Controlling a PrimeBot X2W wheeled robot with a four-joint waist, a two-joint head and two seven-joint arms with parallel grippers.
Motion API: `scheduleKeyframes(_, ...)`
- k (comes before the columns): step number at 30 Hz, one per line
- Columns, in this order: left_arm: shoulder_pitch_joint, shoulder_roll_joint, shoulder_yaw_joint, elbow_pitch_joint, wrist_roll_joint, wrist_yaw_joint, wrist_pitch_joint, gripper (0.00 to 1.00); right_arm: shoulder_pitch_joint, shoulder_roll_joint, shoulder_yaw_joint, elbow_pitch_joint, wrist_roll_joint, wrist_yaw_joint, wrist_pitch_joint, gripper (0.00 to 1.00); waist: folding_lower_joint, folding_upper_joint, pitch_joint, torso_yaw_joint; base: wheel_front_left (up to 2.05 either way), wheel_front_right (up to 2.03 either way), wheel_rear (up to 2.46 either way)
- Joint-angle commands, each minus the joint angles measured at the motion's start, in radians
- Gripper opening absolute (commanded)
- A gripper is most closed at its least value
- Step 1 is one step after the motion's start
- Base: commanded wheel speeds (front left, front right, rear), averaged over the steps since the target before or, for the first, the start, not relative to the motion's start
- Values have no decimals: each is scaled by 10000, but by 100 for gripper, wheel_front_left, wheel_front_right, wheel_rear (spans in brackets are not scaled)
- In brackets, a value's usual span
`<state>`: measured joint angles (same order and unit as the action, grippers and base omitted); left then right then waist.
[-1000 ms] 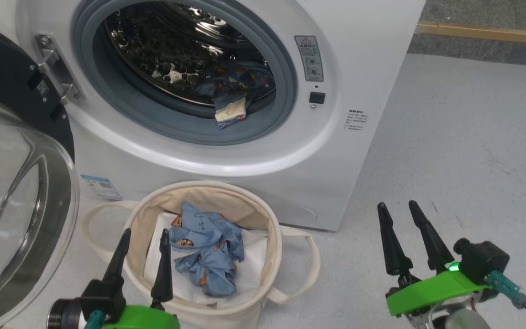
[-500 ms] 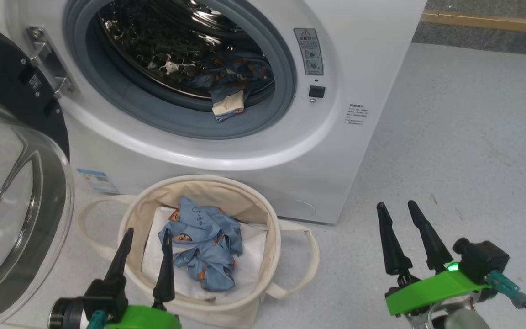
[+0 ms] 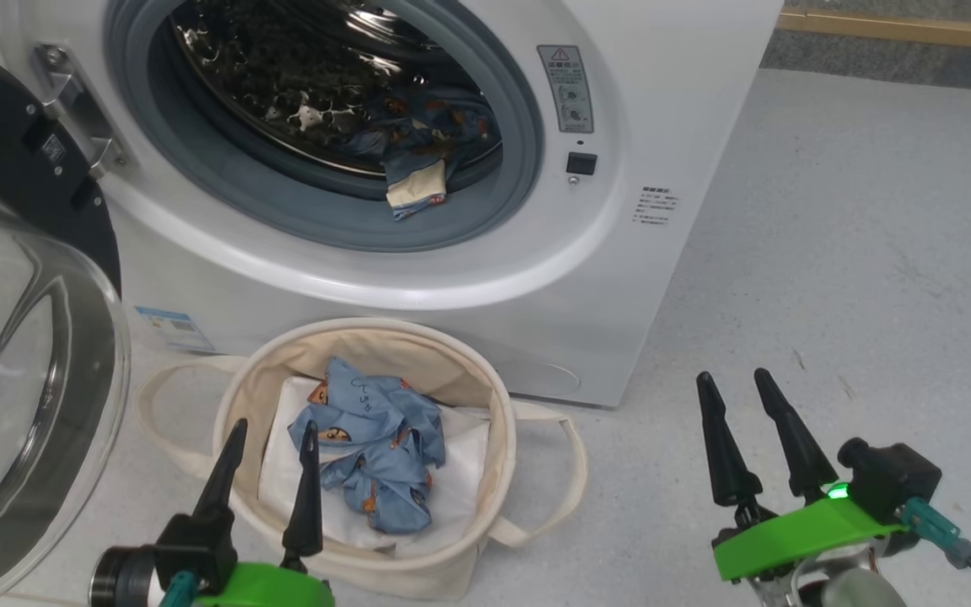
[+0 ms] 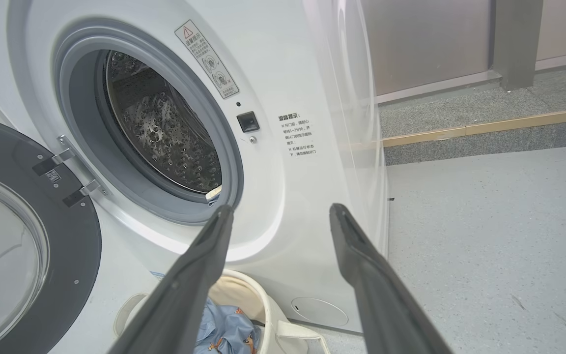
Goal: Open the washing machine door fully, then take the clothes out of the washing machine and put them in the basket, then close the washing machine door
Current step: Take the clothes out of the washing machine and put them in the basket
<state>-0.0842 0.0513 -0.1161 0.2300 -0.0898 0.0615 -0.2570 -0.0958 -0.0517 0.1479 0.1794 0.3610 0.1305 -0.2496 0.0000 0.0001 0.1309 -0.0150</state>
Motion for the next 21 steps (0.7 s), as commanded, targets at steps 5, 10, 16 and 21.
scheduleKeyframes(5,-473,-7,128,-225,139,-11,-47,100,-316,15,184,-323,-134,2,-122,100,0,-1,122,55,0,0,0)
scheduleKeyframes(10,-1191,219,-33,-106,491,-249,-47,100,-471,15,283,-390,-186,2,-122,100,0,-1,691,10,0,0,0)
scheduleKeyframes(16,-2474,667,-329,444,922,-581,-47,100,-740,15,282,-478,-214,2,-122,100,0,-1,1554,-156,0,0,0)
scheduleKeyframes(21,-3704,1080,-470,949,1155,-794,-47,100,-1095,15,336,-534,-162,2,-122,100,0,-1,2358,-395,0,0,0)
